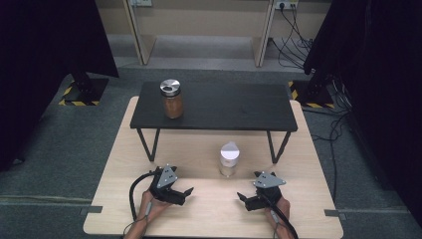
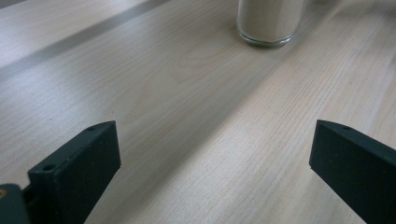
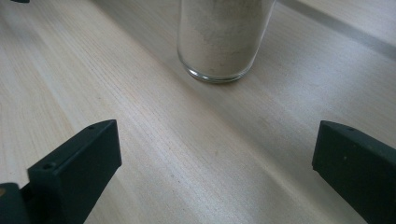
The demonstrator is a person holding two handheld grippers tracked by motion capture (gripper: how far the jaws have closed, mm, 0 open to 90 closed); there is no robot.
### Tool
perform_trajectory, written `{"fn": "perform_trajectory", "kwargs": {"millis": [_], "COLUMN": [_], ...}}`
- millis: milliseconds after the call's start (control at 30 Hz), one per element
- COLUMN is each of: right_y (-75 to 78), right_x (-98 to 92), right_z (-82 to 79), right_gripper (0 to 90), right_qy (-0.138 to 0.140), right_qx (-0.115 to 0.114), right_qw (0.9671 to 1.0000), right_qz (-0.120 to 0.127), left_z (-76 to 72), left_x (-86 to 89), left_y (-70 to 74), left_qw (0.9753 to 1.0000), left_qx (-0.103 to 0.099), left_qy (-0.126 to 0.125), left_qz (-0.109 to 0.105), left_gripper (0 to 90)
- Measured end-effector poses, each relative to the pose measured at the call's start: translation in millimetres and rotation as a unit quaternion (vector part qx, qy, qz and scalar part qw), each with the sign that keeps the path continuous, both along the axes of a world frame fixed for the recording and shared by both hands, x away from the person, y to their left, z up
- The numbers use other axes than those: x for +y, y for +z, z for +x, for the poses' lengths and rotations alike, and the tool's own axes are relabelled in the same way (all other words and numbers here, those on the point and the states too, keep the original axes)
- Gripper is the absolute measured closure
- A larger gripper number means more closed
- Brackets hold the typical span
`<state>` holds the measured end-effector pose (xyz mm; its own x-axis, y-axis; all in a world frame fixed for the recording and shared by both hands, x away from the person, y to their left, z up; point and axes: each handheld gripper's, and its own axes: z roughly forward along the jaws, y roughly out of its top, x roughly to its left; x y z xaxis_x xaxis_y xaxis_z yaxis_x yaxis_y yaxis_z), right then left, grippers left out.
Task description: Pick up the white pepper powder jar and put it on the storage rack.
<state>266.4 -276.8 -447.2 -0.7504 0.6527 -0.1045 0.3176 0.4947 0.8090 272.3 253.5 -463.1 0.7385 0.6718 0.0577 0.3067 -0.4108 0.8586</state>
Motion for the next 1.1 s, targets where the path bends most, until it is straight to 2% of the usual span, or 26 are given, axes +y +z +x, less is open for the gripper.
{"fn": "perform_trajectory", "kwargs": {"millis": [667, 900, 1000, 1100], "right_y": [0.0, -0.9, -2.2, -6.0], "right_x": [-0.2, -3.4, -6.4, -13.5], "right_z": [-0.1, 0.5, 0.5, 0.4], "right_gripper": [1.3, 1.3, 1.2, 1.2], "right_qy": [0.0, 0.001, 0.001, 0.0], "right_qx": [-0.001, 0.001, 0.0, -0.001], "right_qw": [1.0, 1.0, 0.9998, 0.9991], "right_qz": [0.0, 0.008, 0.018, 0.042], "left_z": [-0.4, -0.2, -0.2, -0.1], "left_x": [0.2, 0.3, 0.5, 0.4], "left_y": [-0.2, -0.2, -0.2, -0.2], "left_qw": [1.0, 1.0, 1.0, 1.0], "left_qx": [-0.001, -0.001, -0.001, -0.001], "left_qy": [-0.001, -0.001, -0.001, 0.0], "left_qz": [0.0, 0.0, -0.001, -0.001], "left_gripper": [1.4, 1.4, 1.4, 1.4]}}
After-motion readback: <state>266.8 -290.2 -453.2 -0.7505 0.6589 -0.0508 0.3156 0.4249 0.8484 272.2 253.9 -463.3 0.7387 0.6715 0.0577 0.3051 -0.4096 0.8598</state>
